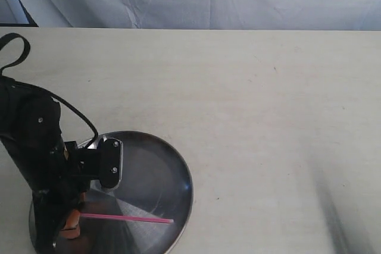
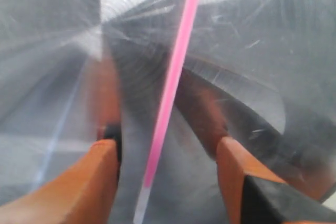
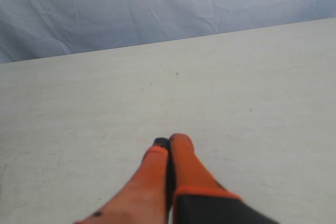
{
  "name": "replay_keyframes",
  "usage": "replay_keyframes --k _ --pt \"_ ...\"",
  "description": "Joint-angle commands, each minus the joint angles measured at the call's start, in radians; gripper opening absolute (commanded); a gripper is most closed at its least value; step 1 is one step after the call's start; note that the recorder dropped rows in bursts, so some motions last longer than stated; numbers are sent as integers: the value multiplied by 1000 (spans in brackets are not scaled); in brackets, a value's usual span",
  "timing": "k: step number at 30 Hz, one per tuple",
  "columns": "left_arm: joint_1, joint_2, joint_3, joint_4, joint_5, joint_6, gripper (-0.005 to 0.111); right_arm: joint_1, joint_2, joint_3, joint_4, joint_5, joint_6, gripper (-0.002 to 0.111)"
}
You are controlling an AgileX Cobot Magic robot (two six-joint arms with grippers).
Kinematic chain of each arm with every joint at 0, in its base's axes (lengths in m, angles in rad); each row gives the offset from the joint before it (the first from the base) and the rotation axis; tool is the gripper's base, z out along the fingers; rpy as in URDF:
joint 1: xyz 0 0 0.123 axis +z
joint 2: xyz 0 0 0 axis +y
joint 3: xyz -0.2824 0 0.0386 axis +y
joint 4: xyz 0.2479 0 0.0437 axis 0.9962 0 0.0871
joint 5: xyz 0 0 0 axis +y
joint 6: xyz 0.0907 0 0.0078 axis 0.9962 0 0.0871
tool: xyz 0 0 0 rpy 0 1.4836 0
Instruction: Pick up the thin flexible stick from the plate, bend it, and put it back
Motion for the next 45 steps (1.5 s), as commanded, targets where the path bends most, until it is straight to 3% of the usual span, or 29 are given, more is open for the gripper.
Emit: replay_keyframes --k 1,6,12,16,21,28,33,45 --pt "-6 28 4 32 -23 -19 55 -3 -6 5 -1 -11 -3 0" --pt "-6 53 4 37 -26 -25 51 -3 -6 5 -1 -11 -3 0" --pt "-6 56 4 37 -20 -25 14 -3 -6 5 -1 -11 -3 0" --pt "-6 56 4 37 -20 -25 0 -3 -6 5 -1 -11 -3 0" --pt "-6 51 4 14 -20 -25 0 -3 -6 5 -1 -11 -3 0" --pt "-6 -90 -7 -63 -20 -33 0 -3 -6 5 -1 -11 -3 0" --pt "-6 -214 -7 -223 -23 -37 0 -3 -6 5 1 -11 -4 0" --pt "-6 -300 -7 -577 6 -22 0 -3 -6 5 -6 -63 -5 0"
